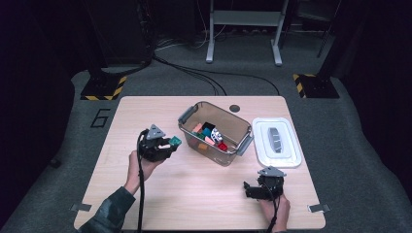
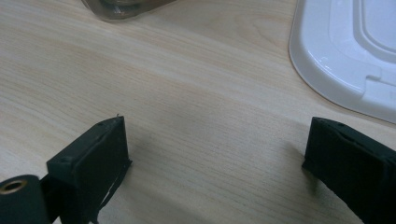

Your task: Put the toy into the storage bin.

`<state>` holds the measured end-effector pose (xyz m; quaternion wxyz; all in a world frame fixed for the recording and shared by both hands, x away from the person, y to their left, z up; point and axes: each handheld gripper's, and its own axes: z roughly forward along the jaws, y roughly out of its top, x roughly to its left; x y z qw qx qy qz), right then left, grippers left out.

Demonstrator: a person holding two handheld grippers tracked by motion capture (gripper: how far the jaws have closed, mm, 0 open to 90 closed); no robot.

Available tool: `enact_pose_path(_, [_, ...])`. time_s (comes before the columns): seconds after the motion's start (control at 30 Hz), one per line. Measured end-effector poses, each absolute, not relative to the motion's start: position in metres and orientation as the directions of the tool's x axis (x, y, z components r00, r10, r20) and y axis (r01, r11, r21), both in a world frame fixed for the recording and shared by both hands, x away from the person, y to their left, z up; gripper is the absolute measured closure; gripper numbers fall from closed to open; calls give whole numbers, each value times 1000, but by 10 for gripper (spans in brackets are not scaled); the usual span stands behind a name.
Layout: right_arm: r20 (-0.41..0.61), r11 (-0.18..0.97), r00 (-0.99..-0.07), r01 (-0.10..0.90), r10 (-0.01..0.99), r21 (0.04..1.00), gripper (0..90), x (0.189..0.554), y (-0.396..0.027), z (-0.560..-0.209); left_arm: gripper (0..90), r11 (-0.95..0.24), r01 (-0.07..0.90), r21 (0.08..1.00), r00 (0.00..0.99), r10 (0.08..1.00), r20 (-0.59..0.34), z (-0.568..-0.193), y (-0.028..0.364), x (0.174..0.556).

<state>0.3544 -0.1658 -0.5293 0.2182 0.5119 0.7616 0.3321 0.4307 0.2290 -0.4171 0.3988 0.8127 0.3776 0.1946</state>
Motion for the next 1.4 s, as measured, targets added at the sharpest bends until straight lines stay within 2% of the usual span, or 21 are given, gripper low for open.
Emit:
enact_pose_path(0.3, [7, 256, -381, 635, 925, 729, 52, 354, -166, -529, 591, -386, 446, 808, 626, 779, 26, -387, 234, 449])
enact_pose_path(0.63, [4, 260, -384, 633, 923, 729, 52, 355, -166, -529, 591, -393, 437, 809, 630, 775, 36, -363, 218, 474])
enact_pose_path(1.4, [2, 263, -387, 632, 922, 729, 52, 355, -166, -529, 590, -511, 499, 700, 696, 718, 28, -376, 166, 509])
